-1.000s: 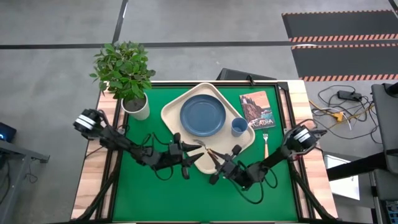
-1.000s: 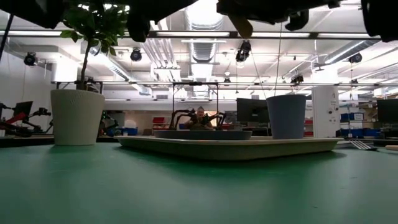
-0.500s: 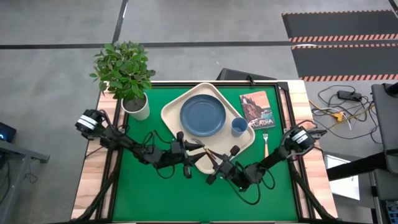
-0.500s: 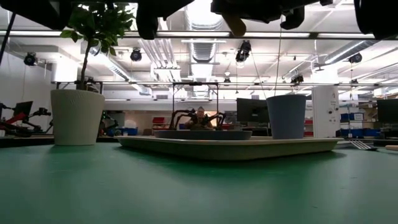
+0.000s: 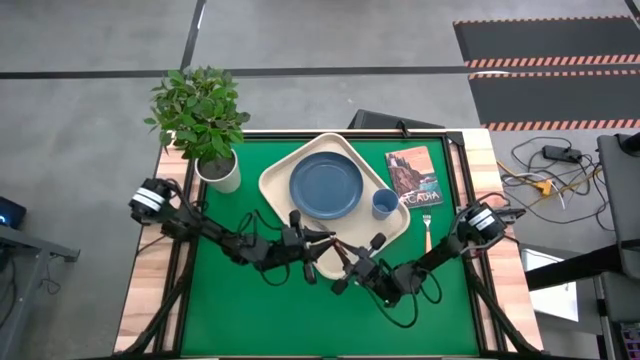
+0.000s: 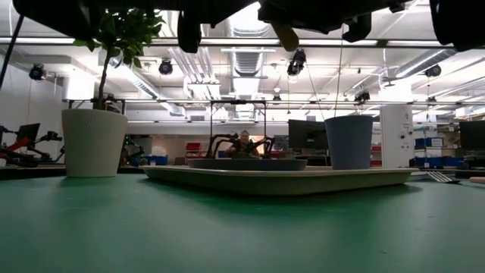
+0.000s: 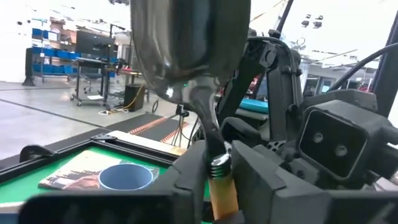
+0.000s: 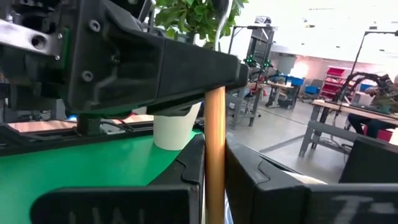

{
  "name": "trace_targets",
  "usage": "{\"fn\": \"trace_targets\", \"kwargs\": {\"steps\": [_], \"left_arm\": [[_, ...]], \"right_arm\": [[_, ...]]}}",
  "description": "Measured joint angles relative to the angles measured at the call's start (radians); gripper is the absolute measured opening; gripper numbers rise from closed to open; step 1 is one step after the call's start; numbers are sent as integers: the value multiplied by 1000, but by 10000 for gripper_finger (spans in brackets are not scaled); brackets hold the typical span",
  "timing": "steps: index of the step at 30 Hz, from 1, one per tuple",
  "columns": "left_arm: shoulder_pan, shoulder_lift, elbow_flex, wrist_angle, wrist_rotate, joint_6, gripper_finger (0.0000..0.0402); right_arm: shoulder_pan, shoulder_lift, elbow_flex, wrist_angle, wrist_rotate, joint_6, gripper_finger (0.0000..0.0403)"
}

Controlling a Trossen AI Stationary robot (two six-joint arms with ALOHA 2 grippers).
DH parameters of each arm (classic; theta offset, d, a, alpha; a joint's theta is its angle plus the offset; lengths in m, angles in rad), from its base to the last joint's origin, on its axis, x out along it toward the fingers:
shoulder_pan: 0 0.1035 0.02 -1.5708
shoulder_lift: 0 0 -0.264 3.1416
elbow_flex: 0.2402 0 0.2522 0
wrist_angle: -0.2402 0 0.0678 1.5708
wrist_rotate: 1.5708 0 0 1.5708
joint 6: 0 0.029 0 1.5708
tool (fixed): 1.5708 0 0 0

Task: Pick and place plate/cup/fork/spoon on tray
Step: Put the spoon on the white serving tray to the bottom of the blue cup

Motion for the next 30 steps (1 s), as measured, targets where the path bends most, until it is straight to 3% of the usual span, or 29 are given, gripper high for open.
{"fn": "trace_targets", "kwargs": {"steps": [3, 9, 15, 20, 25, 30], "left_arm": [[0, 6, 6, 4, 1, -2, 23], [0, 2, 8, -4, -9, -3, 23], [0, -7, 6, -22, -26, -5, 23], [0, -32, 6, -77, -48, -7, 22], [3, -85, 5, -229, -89, -57, 21], [18, -153, 12, -455, -94, -159, 21]], "right_arm": [[-1, 0, 0, -2, 0, 0, 28], [-3, 0, 0, -1, 20, 8, 44], [0, -7, 14, 0, 87, -26, 109], [33, -51, 23, -3, 209, -114, 161], [103, -127, 23, 4, 331, -231, 186], [173, -182, 22, 2, 334, -294, 189]]}}
